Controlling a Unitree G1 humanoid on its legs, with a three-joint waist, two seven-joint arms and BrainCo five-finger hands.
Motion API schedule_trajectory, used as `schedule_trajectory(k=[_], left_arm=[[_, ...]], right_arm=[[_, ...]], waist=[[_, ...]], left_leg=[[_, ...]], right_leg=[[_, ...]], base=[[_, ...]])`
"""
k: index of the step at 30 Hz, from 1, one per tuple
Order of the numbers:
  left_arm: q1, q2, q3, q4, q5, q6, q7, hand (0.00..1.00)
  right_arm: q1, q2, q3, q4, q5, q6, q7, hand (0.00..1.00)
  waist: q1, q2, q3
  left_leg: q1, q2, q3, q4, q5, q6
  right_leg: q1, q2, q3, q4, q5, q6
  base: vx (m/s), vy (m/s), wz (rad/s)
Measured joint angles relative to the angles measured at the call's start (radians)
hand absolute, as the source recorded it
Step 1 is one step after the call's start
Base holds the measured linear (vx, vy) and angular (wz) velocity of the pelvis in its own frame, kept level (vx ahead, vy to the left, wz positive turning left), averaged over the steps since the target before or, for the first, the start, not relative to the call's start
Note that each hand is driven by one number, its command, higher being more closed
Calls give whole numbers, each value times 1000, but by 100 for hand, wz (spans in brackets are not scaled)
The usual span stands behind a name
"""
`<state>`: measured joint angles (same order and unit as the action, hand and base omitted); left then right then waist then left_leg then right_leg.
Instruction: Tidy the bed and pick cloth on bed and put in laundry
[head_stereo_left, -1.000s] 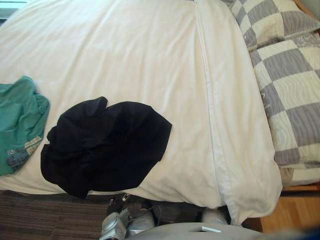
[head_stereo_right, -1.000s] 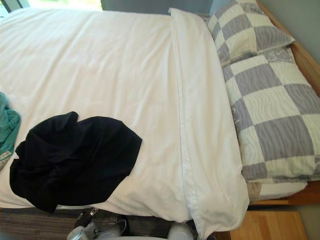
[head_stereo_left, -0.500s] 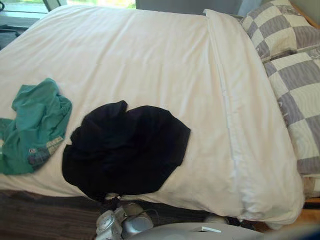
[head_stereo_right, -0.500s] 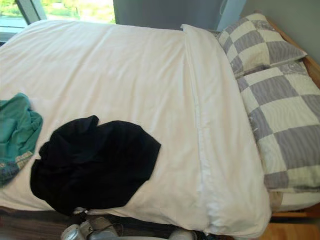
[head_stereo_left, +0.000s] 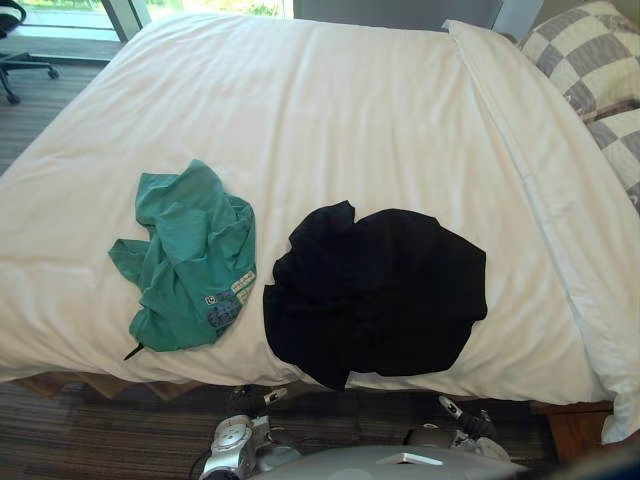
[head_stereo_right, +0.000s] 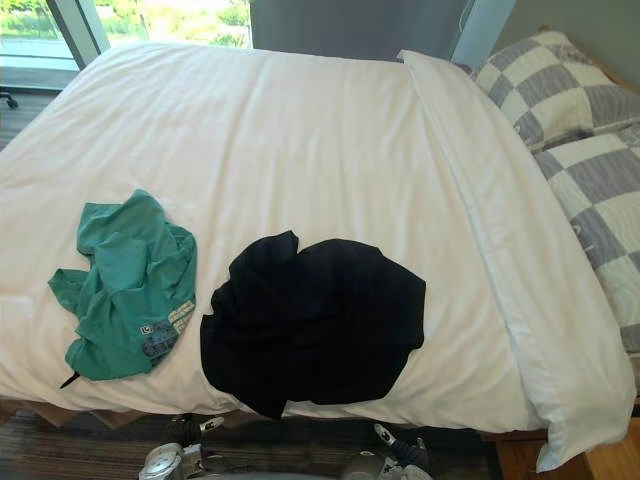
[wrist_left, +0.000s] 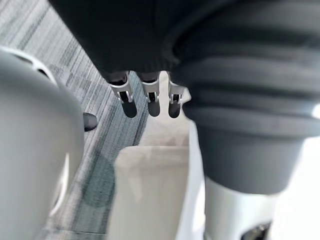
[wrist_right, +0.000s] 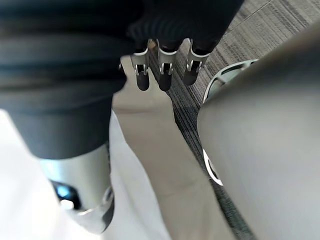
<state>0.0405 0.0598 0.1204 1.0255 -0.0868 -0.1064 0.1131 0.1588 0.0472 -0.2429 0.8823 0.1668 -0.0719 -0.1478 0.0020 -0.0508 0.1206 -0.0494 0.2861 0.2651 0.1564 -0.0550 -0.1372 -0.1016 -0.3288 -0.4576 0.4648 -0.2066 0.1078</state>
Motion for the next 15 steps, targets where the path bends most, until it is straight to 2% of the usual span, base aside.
schedule_trajectory(k=[1, 2, 3, 4, 6, 7, 9, 11, 12, 14, 15], left_arm=[[-4, -2, -6, 0, 1, 6, -3, 0], [-13, -7, -5, 0, 1, 12, -3, 0], [-14, -8, -5, 0, 1, 13, -3, 0], [-11, -9, -4, 0, 1, 15, -3, 0], [-9, -20, -4, 4, 0, 16, -3, 0], [-10, -30, -4, 10, 0, 16, -3, 0], [-12, -36, -1, 9, -1, 15, -3, 0], [-26, -33, 18, 4, -2, 15, -2, 0], [-30, -32, 54, -29, -3, 17, -2, 0], [-33, -34, 79, -61, -13, 16, -2, 0], [-33, -36, 78, -69, -27, 15, -2, 0]], right_arm=[[-1, -5, 19, 0, -19, -1, 2, 0], [-12, -13, 38, 8, -44, 0, 13, 0], [-13, -17, 49, 13, -53, 1, 16, 0], [-17, -21, 57, 22, -73, 1, 17, 0], [-29, -25, 58, 29, -76, 0, 17, 0], [-32, -30, 58, 49, -84, 3, 17, 0], [-48, -33, 64, 72, -107, 7, 17, 0], [-65, -36, 68, 77, -113, 12, 17, 0], [-74, -34, 79, 77, -113, 14, 17, 0], [-86, -47, 102, 75, -112, 12, 17, 0], [-94, -50, 104, 71, -112, 11, 15, 0]], waist=[[4, -2, -1], [5, -5, 9], [4, -8, 11], [6, -10, 7], [-4, 1, 0], [-8, 3, -3], [-1, 11, -8], [1, 8, 25], [3, -18, 43], [2, -13, 67], [8, 7, 80]], left_leg=[[10, -4, 0, -31, 8, 10], [31, -8, -5, -63, 30, 8], [42, -12, -6, -82, 36, 17], [66, -26, -17, -119, 49, 53], [70, -31, -23, -135, 50, 76], [71, -47, -27, -149, 48, 78], [68, -70, -20, -153, 47, 69], [30, -78, -2, -63, 26, 33], [-24, -74, -11, 76, -12, -16], [-115, -55, -58, 292, -47, -28], [-152, -26, -54, 378, -57, -19]], right_leg=[[6, 16, 25, -34, -16, 19], [5, 36, 67, -52, -50, 30], [6, 46, 85, -62, -54, 33], [9, 69, 124, -90, -52, 35], [26, 99, 168, -144, -41, 40], [33, 108, 192, -192, -16, 43], [52, 108, 227, -266, 31, 56], [60, 105, 274, -288, 46, 50], [65, 87, 280, -277, 45, 52], [83, 75, 272, -259, 43, 55], [89, 67, 254, -243, 45, 56]], base=[[-149, -133, -18], [-120, -120, -17], [-89, -108, -29], [-57, -60, -23], [-16, -20, -7], [68, 89, -2], [172, 184, -13], [139, 150, 2], [41, 89, 13], [41, 68, 7], [46, 74, 0]])
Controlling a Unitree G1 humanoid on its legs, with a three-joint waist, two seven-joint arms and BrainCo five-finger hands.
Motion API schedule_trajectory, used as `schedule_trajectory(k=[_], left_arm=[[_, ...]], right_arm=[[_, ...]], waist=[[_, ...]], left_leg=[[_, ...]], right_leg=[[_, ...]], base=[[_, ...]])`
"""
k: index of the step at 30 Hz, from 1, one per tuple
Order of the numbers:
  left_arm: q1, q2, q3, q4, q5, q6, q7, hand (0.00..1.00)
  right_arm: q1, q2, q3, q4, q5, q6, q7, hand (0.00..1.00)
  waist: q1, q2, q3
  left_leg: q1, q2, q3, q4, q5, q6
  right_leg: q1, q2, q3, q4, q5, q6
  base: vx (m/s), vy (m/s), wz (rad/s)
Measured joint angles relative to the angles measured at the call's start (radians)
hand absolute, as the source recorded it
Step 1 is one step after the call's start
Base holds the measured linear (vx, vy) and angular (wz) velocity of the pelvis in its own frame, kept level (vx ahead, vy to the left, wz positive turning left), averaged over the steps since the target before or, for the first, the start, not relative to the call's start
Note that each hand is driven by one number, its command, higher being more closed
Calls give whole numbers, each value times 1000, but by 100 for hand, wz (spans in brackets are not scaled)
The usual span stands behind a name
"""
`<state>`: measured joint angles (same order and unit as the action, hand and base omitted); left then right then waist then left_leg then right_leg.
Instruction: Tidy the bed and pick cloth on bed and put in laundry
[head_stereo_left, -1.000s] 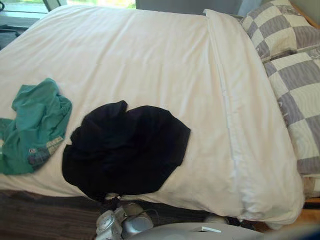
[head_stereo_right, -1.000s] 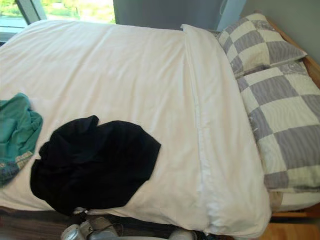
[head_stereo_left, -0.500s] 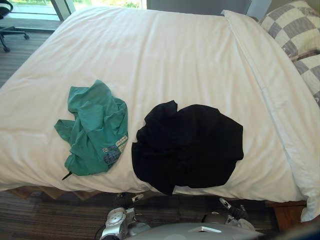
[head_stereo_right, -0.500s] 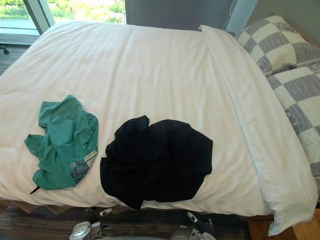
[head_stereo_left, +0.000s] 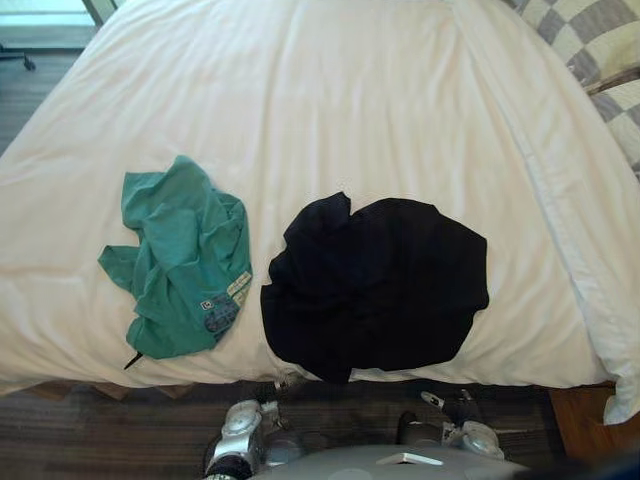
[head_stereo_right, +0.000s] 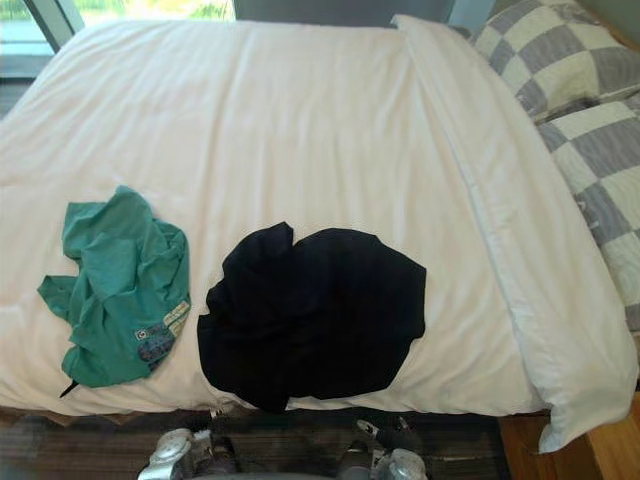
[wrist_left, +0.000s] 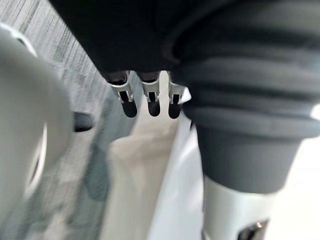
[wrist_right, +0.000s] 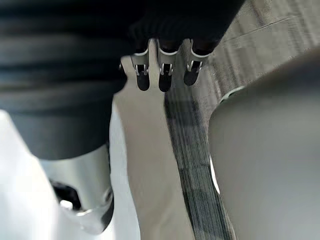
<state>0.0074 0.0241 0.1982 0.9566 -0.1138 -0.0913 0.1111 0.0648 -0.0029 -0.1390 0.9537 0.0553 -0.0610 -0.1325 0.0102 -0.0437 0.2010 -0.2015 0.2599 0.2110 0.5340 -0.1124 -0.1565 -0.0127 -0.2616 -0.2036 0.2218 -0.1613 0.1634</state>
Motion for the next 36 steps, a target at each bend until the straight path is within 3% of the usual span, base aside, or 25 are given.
schedule_trajectory(k=[1, 2, 3, 4, 6, 8, 9, 10, 11, 12, 13, 14, 15, 16, 17, 18, 19, 20, 21, 22, 24, 25, 28, 30, 36], left_arm=[[0, 4, 1, 1, -10, 0, 0, 0], [1, 15, 2, 3, -28, -5, 0, 0], [5, 17, 0, 12, -36, -5, 0, 0], [7, 18, 0, 12, -40, -7, 1, 0], [8, 29, -14, 10, -44, -18, 1, 0], [11, 27, -51, 8, -44, -34, 1, 0], [14, 13, -79, 12, -52, -39, 0, 0], [-3, 31, -83, 19, -55, -42, 2, 0], [-13, 61, -85, 21, -56, -42, 3, 0], [-14, 88, -85, 48, -62, -41, 9, 0], [-7, 95, -80, 51, -63, -39, 14, 0], [14, 98, -80, 55, -62, -36, 20, 0], [50, 97, -77, 66, -61, -32, 24, 0], [71, 87, -59, 71, -64, -29, 27, 0], [74, 81, -59, 79, -64, -28, 26, 0], [76, 63, -59, 87, -65, -27, 25, 0], [76, 41, -54, 86, -71, -28, 23, 0], [72, 28, -46, 85, -69, -28, 22, 0], [68, 21, -37, 84, -69, -27, 17, 0], [64, 21, -39, 84, -67, -25, 18, 0], [72, 13, -40, 84, -49, -22, 19, 0], [74, 11, -40, 83, -48, -22, 19, 0], [70, 16, -37, 79, -14, -21, 19, 0], [69, 21, -24, 78, -32, -17, 20, 0], [73, 0, 89, 77, -155, -11, 19, 0]], right_arm=[[0, 2, -2, -2, 1, 0, -2, 0], [4, 4, -8, -8, 1, 0, -7, 0], [3, -3, -8, -12, 2, 1, -10, 0], [2, -5, -8, -13, 2, 1, -10, 0], [8, -3, -8, -14, 4, 0, -10, 0], [9, -8, -7, -12, 5, -1, -9, 0], [8, -18, -5, -8, 4, -1, -6, 0], [-3, 9, -4, 8, 3, 1, 2, 0], [-4, 38, -1, 13, -1, 3, 11, 0], [-3, 47, -1, 5, -1, 1, 17, 0], [-4, 52, 2, 0, -1, 1, 17, 0], [-3, 56, 15, -8, -2, 0, 13, 0], [-11, 56, 48, -20, -3, 0, 11, 0], [-24, 58, 83, -21, -5, 0, 11, 0], [-28, 58, 95, -23, -8, 1, 12, 0], [-27, 58, 115, -32, -11, -1, 13, 0], [-27, 66, 118, -41, -11, -2, 15, 0], [-29, 66, 120, -49, -11, -2, 16, 0], [-28, 74, 123, -58, -11, -7, 15, 0], [-24, 71, 119, -50, -11, -6, 12, 0], [-25, 68, 113, -39, -10, -6, 5, 0], [-27, 66, 113, -35, -9, -6, 3, 0], [-31, 59, 114, -13, -9, -5, 7, 0], [-51, 61, 113, 7, -9, 6, 9, 0], [-41, 64, 79, 6, 2, 22, 1, 0]], waist=[[-2, -1, 3], [-8, -11, 8], [-10, 7, 3], [-16, 8, 3], [-21, 2, 4], [-21, 6, -1], [-22, 27, -16], [-30, -35, -17], [-24, -69, -12], [-19, -73, -17], [-9, -72, -18], [-5, -59, -24], [-1, -39, -34], [-3, -10, -50], [-5, 8, -57], [-14, 34, -64], [-18, 38, -62], [-20, 42, -60], [-22, 46, -55], [-17, 28, -50], [-20, 28, -50], [-20, 29, -51], [-18, 25, -54], [-14, 14, -48], [5, 5, -51]], left_leg=[[-7, 9, 0, 22, -4, -5], [-15, 45, -2, 52, -50, -16], [-15, 109, -23, 43, -77, 18], [-15, 135, -46, 31, -79, 21], [-9, 206, -165, -76, -62, 43], [4, 210, -218, -164, -8, 92], [18, 193, -221, -210, 14, 22], [22, 118, -206, -233, -38, -110], [24, 77, -188, -231, -24, -100], [33, 74, -179, -235, -25, -105], [51, 74, -157, -238, -25, -105], [75, 82, -119, -253, -25, -102], [121, 97, -61, -298, -15, -94], [154, 113, -28, -356, 13, -91], [164, 123, -17, -384, 30, -86], [168, 132, -11, -426, 62, -67], [162, 123, -13, -438, 83, -37], [160, 123, -17, -443, 95, -19], [159, 103, -18, -457, 128, 58], [171, 46, -27, -460, 122, 77], [197, -26, -30, -493, 126, 81], [203, -28, -24, -505, 136, 88], [203, -25, -23, -533, 170, 60], [222, -19, 32, -552, 189, 28], [202, -34, 116, -493, 198, 17]], right_leg=[[4, -10, -7, 0, 1, 2], [7, -20, -3, 2, 4, 7], [6, -16, -2, 7, 4, 7], [4, -22, -2, 13, 4, 7], [-7, -80, -2, 51, 15, 36], [-10, -127, -4, 51, 31, 79], [-5, -159, -3, 22, 36, 85], [7, -235, 9, -27, 69, 83], [1, -259, 28, -44, 98, 88], [6, -229, 39, -51, 179, 85], [-4, -230, 43, -51, 237, 81], [-34, -225, 44, -44, 283, 26], [-70, -189, 38, -9, 262, -20], [-112, -119, 19, 64, 163, 3], [-130, -78, 17, 104, 107, 11], [-154, 9, 29, 184, -24, 7], [-151, 60, 56, 195, -136, 12], [-152, 75, 73, 201, -156, 19], [-140, 78, 80, 200, -171, 6], [-119, 56, 76, 192, -177, 0], [-74, 30, 45, 166, -169, -3], [-65, 30, 37, 165, -166, 1], [-52, 39, 41, 153, -157, -2], [-51, 44, 51, 132, -122, 1], [-5, 22, 50, -19, -45, 17]], base=[[47, 132, -9], [27, 150, -9], [28, 148, -11], [48, 239, -2], [45, 422, 16], [18, 442, 15], [31, 652, 22], [-3, 700, 17], [-3, 548, 12], [-24, 332, -22], [-15, 302, -46], [-14, 276, -88], [13, 237, -107], [46, 108, -92], [49, 14, -50], [23, -64, -5], [4, -98, 15], [-37, -130, 45], [-47, -127, 55], [-29, -99, 56], [52, -33, 52], [100, -31, 46], [97, -15, 14], [68, 45, -20], [13, 57, -22]])
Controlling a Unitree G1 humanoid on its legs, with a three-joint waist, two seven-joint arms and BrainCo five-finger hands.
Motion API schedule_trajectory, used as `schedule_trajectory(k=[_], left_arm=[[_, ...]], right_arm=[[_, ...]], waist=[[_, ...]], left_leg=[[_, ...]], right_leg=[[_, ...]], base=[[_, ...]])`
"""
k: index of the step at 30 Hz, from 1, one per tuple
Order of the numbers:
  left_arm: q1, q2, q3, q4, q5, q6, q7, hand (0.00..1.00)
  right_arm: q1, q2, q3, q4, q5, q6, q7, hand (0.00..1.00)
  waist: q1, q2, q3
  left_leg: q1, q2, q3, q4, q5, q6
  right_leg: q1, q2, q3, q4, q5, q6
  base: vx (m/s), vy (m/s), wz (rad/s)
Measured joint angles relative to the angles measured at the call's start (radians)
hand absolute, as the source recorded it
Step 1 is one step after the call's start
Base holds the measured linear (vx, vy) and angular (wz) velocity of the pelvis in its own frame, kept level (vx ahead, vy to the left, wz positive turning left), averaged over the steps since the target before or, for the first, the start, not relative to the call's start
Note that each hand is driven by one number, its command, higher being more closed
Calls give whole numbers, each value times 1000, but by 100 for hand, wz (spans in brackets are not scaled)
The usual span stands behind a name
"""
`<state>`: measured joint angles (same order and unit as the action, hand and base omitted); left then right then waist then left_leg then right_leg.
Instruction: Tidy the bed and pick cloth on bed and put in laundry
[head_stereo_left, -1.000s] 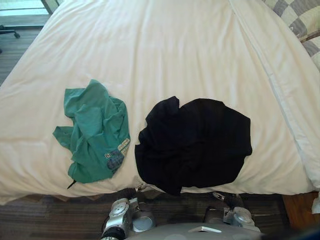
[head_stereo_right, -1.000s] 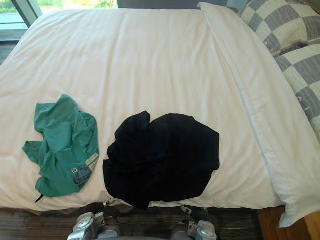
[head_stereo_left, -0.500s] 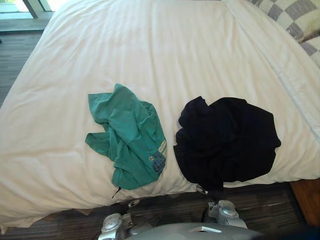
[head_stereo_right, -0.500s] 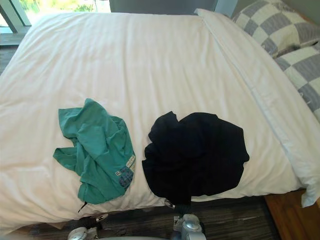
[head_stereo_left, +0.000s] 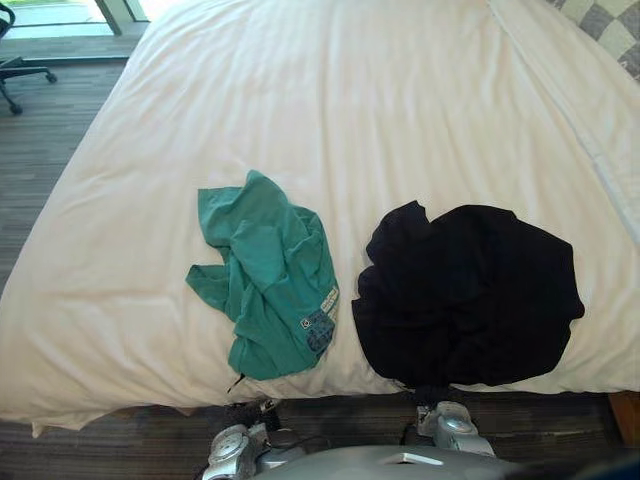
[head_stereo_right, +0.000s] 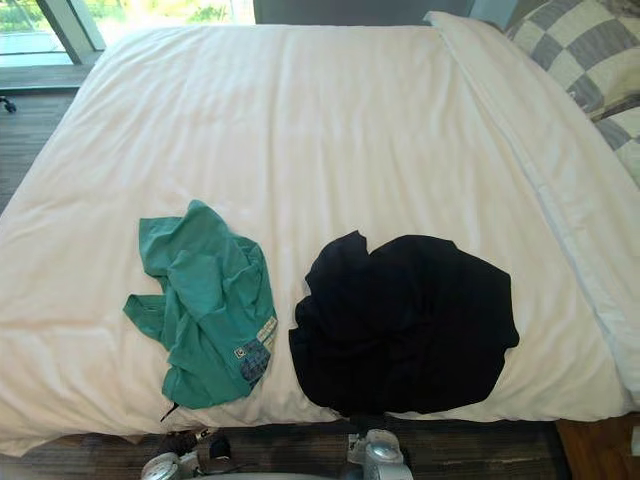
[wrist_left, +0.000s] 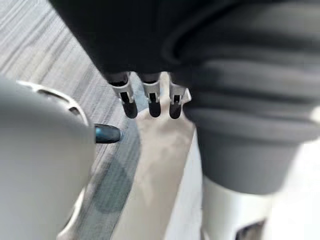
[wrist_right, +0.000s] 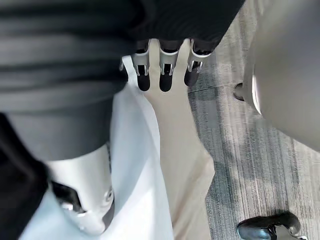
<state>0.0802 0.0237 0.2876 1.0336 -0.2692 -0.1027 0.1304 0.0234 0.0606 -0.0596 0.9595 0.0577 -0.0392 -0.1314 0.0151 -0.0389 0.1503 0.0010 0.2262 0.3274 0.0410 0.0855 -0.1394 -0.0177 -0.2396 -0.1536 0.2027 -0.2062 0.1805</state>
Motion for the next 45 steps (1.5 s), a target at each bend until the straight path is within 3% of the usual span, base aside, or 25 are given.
schedule_trajectory(k=[4, 6, 9, 11, 14, 17, 22, 24, 27, 30, 33, 38, 42, 44, 45], left_arm=[[10, -37, 53, 1, -75, -2, 0, 0], [20, -62, 92, 4, -133, -1, -1, 0], [31, -86, 154, 9, -190, 4, 0, 0], [41, -93, 190, 8, -234, 6, 0, 0], [51, -97, 289, 10, -262, 9, 9, 0], [64, -109, 375, 10, -275, 15, 35, 0], [63, -95, 526, 8, -341, 26, 63, 0], [53, -89, 657, -9, -387, 10, 76, 0], [26, -86, 786, -64, -438, -22, 101, 0], [-1, -79, 832, -143, -499, -42, 118, 0], [-37, -54, 770, -286, -506, -85, 117, 0], [-51, 25, 513, -609, -492, -137, 113, 0], [-27, 43, 309, -896, -298, -162, 109, 0], [-2, 48, 269, -978, -217, -170, 108, 0], [24, 88, 277, -1024, -185, -168, 107, 0]], right_arm=[[15, 1, -53, -20, 40, 0, -12, 0], [15, -1, -86, -25, 75, -1, -13, 0], [15, 0, -136, -33, 121, -1, -20, 0], [15, 5, -176, -34, 207, -11, -26, 0], [28, 23, -250, -27, 314, -24, -36, 0], [67, 29, -379, -18, 426, -37, -60, 0], [139, 20, -590, -2, 524, -52, -95, 0], [155, 6, -707, 23, 567, -56, -111, 0], [157, -1, -842, 27, 589, -58, -144, 0], [139, -8, -934, 19, 599, -67, -173, 0], [129, -7, -985, -40, 607, -79, -206, 0], [130, -10, -918, -335, 589, -106, -260, 0], [124, -10, -792, -653, 449, -136, -290, 0], [114, -10, -753, -736, 391, -144, -292, 0], [116, -8, -744, -790, 367, -144, -293, 0]], waist=[[-1, 26, 2], [-4, 50, -1], [-16, 62, -7], [-14, 64, -12], [-5, 32, -13], [2, 27, -18], [1, 73, -53], [-4, 88, -65], [-15, 94, -69], [-23, 84, -77], [-25, 64, -94], [-31, 38, -125], [-45, 41, -126], [-51, 47, -126], [-54, 52, -124]], left_leg=[[0, -19, 24, 30, 19, 9], [22, -21, 50, -31, 40, 8], [40, -25, 116, -89, 38, 8], [63, -30, 130, -138, 35, 3], [67, -42, 128, -139, 34, 3], [88, -49, 126, -140, 33, 3], [96, -39, 126, -146, 21, 3], [96, -39, 126, -146, 17, -1], [91, -38, 130, -146, 7, -5], [86, -38, 129, -146, 7, -4], [85, -38, 130, -145, 5, -2], [85, -39, 128, -140, 3, -6], [87, -38, 128, -139, 2, -6], [89, -37, 128, -139, 2, -6], [92, -35, 127, -139, 1, -7]], right_leg=[[23, -24, -11, -12, 2, 5], [20, -19, -31, -15, 2, 3], [25, -13, -54, -21, 6, 10], [33, -6, -57, -31, 18, 16], [76, -11, -72, -94, 58, 18], [121, -13, -82, -128, 70, 20], [133, -5, -94, -132, 63, 7], [132, -6, -92, -123, 61, 5], [130, -7, -100, -121, 58, 6], [128, -7, -104, -119, 57, 5], [127, -7, -104, -118, 55, 7], [126, -6, -98, -109, 52, 5], [126, -6, -95, -105, 53, 4], [127, -5, -92, -100, 53, 4], [127, -4, -93, -97, 53, 4]], base=[[-52, 2, 6], [-85, 8, 15], [-73, 68, 16], [-27, 91, 9], [-13, 50, 10], [-18, 20, 11], [-51, -14, 2], [-16, -3, -1], [-8, -6, 8], [22, -6, 4], [68, -10, 1], [97, -9, -3], [56, -6, 1], [37, -10, 0], [36, -10, -5]])
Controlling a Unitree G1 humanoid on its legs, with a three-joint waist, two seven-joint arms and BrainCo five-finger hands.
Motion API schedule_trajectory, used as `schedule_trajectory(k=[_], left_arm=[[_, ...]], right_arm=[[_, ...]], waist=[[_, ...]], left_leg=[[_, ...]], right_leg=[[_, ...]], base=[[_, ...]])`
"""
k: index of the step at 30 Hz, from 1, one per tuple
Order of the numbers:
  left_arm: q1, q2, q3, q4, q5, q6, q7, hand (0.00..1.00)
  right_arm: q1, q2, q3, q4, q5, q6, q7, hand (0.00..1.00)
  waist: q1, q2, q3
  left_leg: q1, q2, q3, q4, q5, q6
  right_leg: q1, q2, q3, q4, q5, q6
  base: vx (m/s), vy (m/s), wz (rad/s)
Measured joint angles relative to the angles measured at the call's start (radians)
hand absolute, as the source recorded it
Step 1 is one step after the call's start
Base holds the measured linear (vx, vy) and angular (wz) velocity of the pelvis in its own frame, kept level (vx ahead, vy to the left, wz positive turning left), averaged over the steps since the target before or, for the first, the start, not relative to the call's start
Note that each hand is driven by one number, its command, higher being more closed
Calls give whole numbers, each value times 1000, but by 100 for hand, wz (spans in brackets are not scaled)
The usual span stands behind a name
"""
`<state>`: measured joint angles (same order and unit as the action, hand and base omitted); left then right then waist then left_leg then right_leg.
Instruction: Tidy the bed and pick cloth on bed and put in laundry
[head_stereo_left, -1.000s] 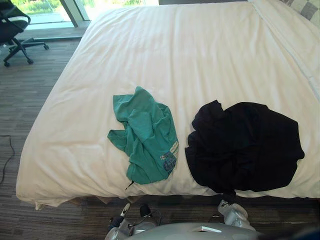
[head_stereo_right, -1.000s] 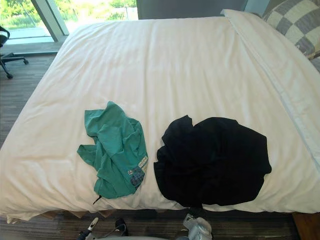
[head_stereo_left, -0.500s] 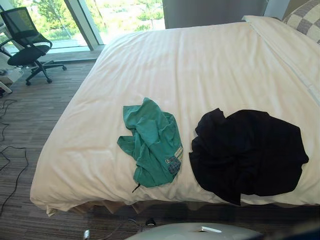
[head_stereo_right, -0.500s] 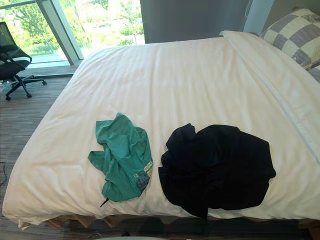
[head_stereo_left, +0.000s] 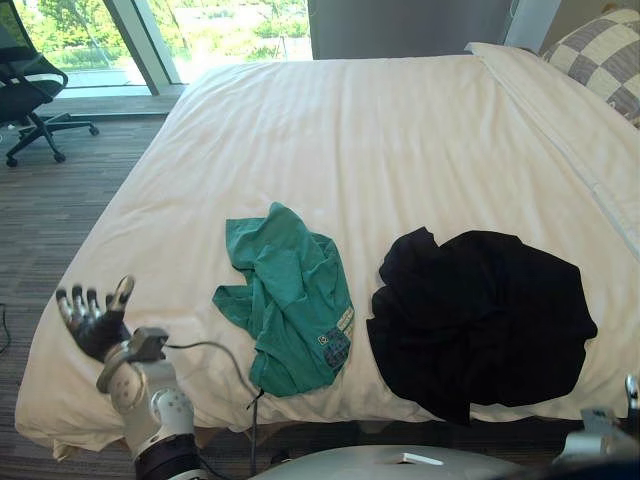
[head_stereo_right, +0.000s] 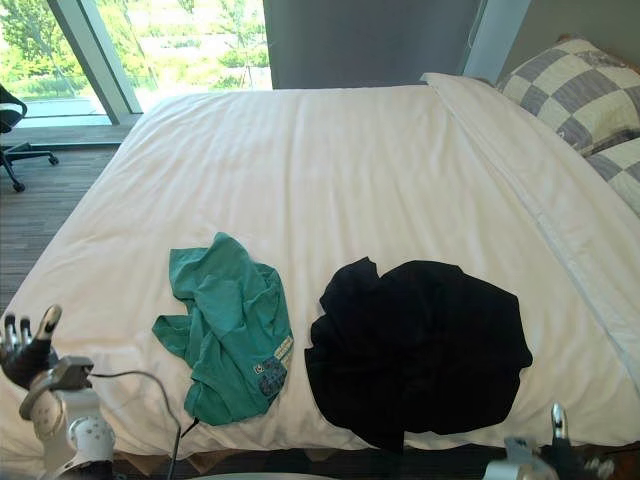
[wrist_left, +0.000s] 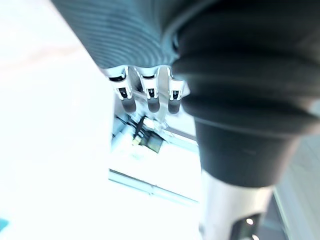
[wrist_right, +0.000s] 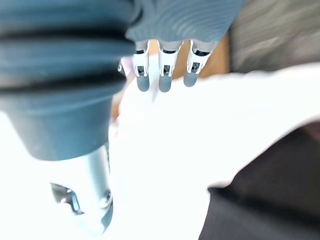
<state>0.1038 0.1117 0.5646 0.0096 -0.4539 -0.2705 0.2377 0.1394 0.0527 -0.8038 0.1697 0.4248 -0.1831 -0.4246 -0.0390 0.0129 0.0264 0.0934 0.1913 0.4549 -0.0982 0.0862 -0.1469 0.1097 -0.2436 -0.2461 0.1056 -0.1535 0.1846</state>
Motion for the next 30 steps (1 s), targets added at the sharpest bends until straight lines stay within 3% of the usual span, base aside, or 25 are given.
schedule_trajectory(k=[2, 3, 5, 6, 8, 10, 15, 17, 22, 24, 27, 30], left_arm=[[36, 34, 37, -81, 4, -11, -15, 0], [71, 28, 35, -175, 137, -25, 26, 0], [118, 0, -1, -240, 235, -32, 45, 0], [141, -27, -58, -238, 332, -24, 54, 0], [148, -42, -119, -213, 416, -3, 52, 0], [136, -57, -191, -105, 499, 28, 46, 0], [91, -46, -249, 188, 566, 77, 14, 0], [60, -14, -278, 336, 587, 95, 5, 0], [25, 26, -322, 460, 632, 116, -15, 0], [28, 34, -350, 278, 633, 150, -39, 0], [50, 26, -390, -24, 671, 156, -98, 0], [32, -13, -396, -81, 729, 156, -127, 0]], right_arm=[[20, 3, 16, -65, -22, -4, 6, 0], [78, 11, 53, -139, -82, -9, 11, 0], [102, 23, 91, -206, -134, -10, 13, 0], [95, 25, 140, -234, -179, -10, 11, 0], [83, 21, 217, -254, -234, -3, 18, 0], [70, 6, 332, -297, -337, 4, 53, 0], [63, -73, 412, -308, -519, 10, 132, 0], [64, -99, 413, -292, -546, 10, 157, 0], [70, -161, 410, -193, -570, 8, 184, 0], [92, -161, 411, -189, -570, 9, 187, 0], [108, -130, 410, -234, -589, 25, 203, 0], [108, -100, 415, -298, -629, 41, 225, 0]], waist=[[1, 1, 1], [8, 5, 1], [17, 15, 7], [26, 19, 6], [26, 18, 7], [20, 19, 7], [-5, 9, 9], [-10, 5, 5], [-32, 5, 3], [-40, 17, 10], [-38, 23, 13], [-37, 31, 18]], left_leg=[[6, 1, 1, 0, -1, -1], [11, 2, 2, 0, -15, -3], [22, -1, 5, 0, -22, -5], [31, -3, 12, 0, -26, -5], [33, -1, 21, 0, -26, -5], [36, 1, 36, 0, -26, -5], [47, 1, 66, 0, -32, -10], [49, 1, 81, 0, -32, -11], [46, 4, 52, 0, -31, -10], [31, 16, 24, 0, -32, -10], [30, 18, 12, 1, -32, -10], [32, 17, 5, 1, -33, -8]], right_leg=[[3, 0, 2, 0, 0, 0], [4, 0, 10, 4, 0, 0], [4, -2, 14, 8, 0, 0], [6, -4, 17, 9, 0, -1], [3, -2, 23, 7, 0, -1], [1, 1, 41, -1, 0, -1], [-23, 5, 84, -4, 0, 0], [-33, 8, 111, -13, 1, 0], [-32, 16, 128, -27, 7, 3], [-34, 29, 124, -27, 25, -11], [-31, 30, 125, -20, 37, -16], [-29, 30, 127, -19, 49, -17]], base=[[41, -11, -4], [45, 0, 1], [33, 24, -7], [15, 22, -13], [-5, -4, -17], [-13, -22, -24], [-17, -9, -23], [16, -9, -25], [34, -33, -10], [3, -33, 19], [-3, -4, 13], [-2, 0, 2]])
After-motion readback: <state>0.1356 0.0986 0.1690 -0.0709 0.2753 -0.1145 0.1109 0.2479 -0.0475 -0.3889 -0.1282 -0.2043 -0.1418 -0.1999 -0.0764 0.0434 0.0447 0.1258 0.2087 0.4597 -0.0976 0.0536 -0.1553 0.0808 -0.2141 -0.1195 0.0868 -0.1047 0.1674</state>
